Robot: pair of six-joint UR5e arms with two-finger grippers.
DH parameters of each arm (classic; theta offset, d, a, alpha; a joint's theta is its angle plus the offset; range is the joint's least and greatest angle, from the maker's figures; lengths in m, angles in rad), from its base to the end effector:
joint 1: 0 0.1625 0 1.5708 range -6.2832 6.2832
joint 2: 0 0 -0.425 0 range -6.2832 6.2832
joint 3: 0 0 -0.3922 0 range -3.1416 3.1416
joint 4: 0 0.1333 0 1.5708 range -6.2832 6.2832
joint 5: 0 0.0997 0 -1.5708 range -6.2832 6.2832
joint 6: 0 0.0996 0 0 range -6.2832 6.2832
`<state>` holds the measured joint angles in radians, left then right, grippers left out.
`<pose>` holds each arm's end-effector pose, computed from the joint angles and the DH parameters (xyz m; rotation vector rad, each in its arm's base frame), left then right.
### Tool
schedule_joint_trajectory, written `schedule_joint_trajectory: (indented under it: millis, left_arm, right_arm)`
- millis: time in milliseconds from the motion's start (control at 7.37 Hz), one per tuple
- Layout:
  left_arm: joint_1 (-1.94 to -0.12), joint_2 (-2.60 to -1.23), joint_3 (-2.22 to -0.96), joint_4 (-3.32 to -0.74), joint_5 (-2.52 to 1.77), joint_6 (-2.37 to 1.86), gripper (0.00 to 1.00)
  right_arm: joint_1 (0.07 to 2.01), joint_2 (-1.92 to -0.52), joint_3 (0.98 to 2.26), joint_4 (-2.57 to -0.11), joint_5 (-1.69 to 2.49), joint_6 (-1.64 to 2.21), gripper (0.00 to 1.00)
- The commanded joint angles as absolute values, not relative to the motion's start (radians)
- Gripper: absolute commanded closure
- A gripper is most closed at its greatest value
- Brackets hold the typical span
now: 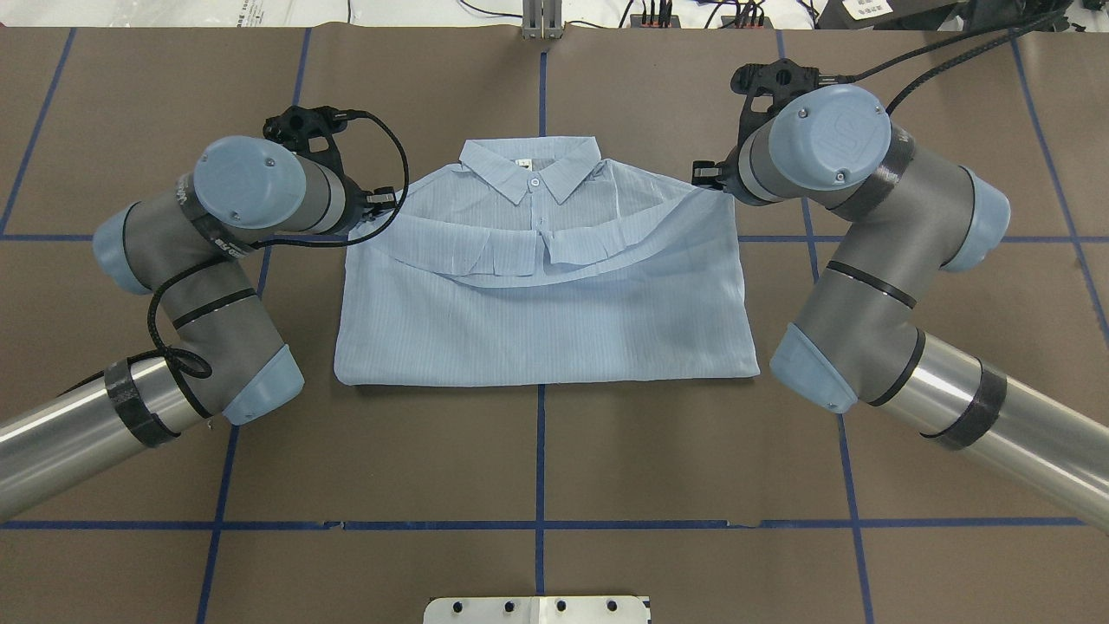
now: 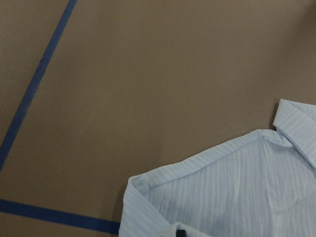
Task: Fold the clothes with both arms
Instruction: 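Release the hem near the collar and raise both grippers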
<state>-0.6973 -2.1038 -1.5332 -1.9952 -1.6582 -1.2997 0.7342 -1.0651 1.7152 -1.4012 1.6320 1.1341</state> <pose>0.4569 -0.5452 0.3229 0.3581 0.8562 -0.3552 -0.4038 -0.5358 0.2919 0.4058 -0.7169 0.2555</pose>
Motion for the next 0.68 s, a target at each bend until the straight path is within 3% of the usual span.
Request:
schedule_joint_trajectory:
  millis: [0,271,407,543]
  left_arm:
    - [-0.715,-2.105,-1.528,-2.0,-1.663,-1.273,1.0]
    - [-0.713,-2.105,-1.526,-2.005,-1.663,-1.273,1.0]
    - [-0.713,-2.1,-1.526,-2.014,-1.666,-1.231,0.16]
    - [-0.716,-2.095,-1.535,-2.028,-1.669,-1.138,0.0]
  right_arm:
    - [0.744,-1.069,1.701,-1.401,1.632,1.123,1.0]
    - [0.744,-1.072,1.681,-1.396,1.631,1.123,1.0]
    - [0.742,-1.068,1.657,-1.396,1.629,1.14,0.34]
    - [0.741,-1.066,1.64,-1.396,1.629,1.141,0.0]
